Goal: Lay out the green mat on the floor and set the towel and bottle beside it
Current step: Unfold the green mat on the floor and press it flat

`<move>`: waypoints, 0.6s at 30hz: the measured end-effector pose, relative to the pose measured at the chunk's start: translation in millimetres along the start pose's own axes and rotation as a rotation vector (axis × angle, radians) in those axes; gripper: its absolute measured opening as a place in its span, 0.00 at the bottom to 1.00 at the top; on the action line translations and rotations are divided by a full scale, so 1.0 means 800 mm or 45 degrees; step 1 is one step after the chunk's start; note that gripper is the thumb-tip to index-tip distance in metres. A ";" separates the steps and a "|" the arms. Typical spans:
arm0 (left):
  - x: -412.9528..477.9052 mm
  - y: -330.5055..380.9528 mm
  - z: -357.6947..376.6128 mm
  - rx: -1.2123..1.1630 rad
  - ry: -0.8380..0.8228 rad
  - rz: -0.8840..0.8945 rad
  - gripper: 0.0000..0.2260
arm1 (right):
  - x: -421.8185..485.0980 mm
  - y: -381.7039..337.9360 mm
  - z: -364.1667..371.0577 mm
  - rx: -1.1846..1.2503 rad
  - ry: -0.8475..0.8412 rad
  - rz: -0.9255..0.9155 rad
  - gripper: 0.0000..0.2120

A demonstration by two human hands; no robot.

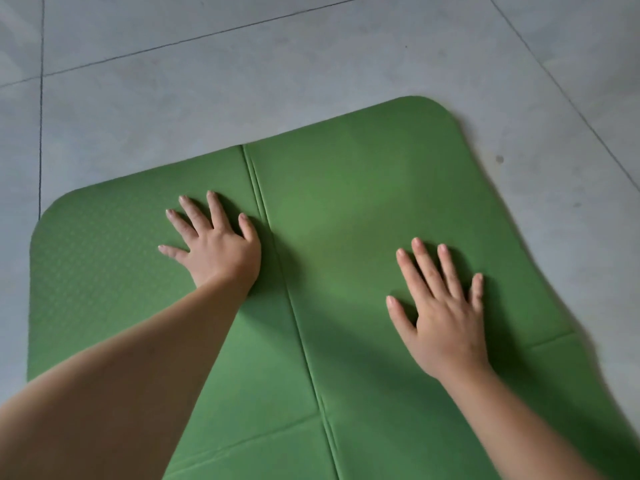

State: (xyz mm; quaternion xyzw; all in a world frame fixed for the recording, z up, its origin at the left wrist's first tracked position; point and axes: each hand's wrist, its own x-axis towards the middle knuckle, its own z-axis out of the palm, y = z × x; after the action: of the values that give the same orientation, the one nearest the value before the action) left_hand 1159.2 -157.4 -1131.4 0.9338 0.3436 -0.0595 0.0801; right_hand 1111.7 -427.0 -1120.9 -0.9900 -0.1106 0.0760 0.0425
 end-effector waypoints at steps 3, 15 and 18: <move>0.000 -0.001 0.003 0.006 0.007 0.006 0.29 | 0.001 -0.003 0.001 0.003 -0.001 0.025 0.31; -0.227 -0.057 0.020 0.030 -0.182 0.468 0.33 | 0.005 0.005 0.011 0.093 -0.017 0.014 0.30; -0.236 -0.067 0.022 0.120 -0.194 0.458 0.36 | 0.005 0.006 0.013 0.099 -0.022 -0.004 0.30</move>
State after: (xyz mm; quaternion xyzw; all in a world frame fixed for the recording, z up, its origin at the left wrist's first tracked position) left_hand 980.4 -240.1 -1123.3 0.9757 0.1609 -0.1307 0.0715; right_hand 1115.1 -430.3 -1132.5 -0.9868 -0.1095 0.0885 0.0802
